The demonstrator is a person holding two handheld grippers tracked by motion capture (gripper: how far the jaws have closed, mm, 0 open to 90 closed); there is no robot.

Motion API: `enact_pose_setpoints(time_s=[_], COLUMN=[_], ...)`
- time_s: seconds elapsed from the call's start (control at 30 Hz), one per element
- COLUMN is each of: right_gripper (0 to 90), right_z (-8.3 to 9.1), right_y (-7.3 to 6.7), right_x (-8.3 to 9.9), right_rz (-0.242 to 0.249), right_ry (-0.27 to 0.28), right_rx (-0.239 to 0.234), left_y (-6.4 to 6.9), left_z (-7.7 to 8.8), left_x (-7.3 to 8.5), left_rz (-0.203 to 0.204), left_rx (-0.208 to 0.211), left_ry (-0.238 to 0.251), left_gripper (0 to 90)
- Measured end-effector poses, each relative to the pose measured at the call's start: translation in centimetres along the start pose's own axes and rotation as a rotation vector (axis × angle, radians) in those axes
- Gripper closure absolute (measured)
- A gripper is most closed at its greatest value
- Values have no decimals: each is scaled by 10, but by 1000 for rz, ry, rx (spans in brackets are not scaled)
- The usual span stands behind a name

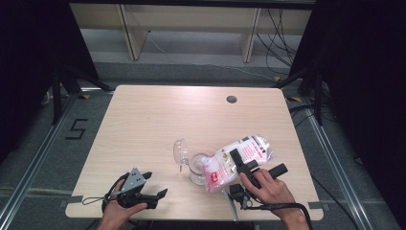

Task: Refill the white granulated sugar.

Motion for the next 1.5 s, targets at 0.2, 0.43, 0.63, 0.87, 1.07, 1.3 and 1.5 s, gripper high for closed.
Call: enact_pose_setpoints(time_s=[0.2, 0.43, 0.63, 0.87, 1.07, 1.3, 1.5], right_gripper=[579, 581, 582, 584, 586, 588, 589], right_z=[2, 3, 3, 3, 4, 4, 3], right_y=[1, 1, 3, 5, 4, 6, 6], right_x=[1, 2, 2, 2, 1, 4, 6], right_rz=[5, -9, 5, 44, 13, 47, 31], right_ry=[-2, -8, -4, -3, 0, -3, 0], right_rx=[7, 14, 20, 28, 26, 32, 31], left_y=[0, -1, 1, -1, -1, 0, 0], left_z=[0, 0, 0, 0, -1, 0, 0], left_x=[0, 0, 1, 1, 0, 1, 0], left_rz=[7, 16, 38, 26, 7, 33, 31], left_rx=[3, 2, 1, 1, 3, 1, 3], left_ry=[2, 8, 3, 6, -1, 5, 5], left_gripper=[166, 166, 166, 166, 166, 166, 166])
Point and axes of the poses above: each handheld gripper's, and its own axes: z roughly backward along the jaws, x roughly out of its underside, y roughly to its right, the point moved 2 cm from there along -z, roughly forward along the jaws, and after that the axes turned 8 degrees about -y, right-handed, at the moved point
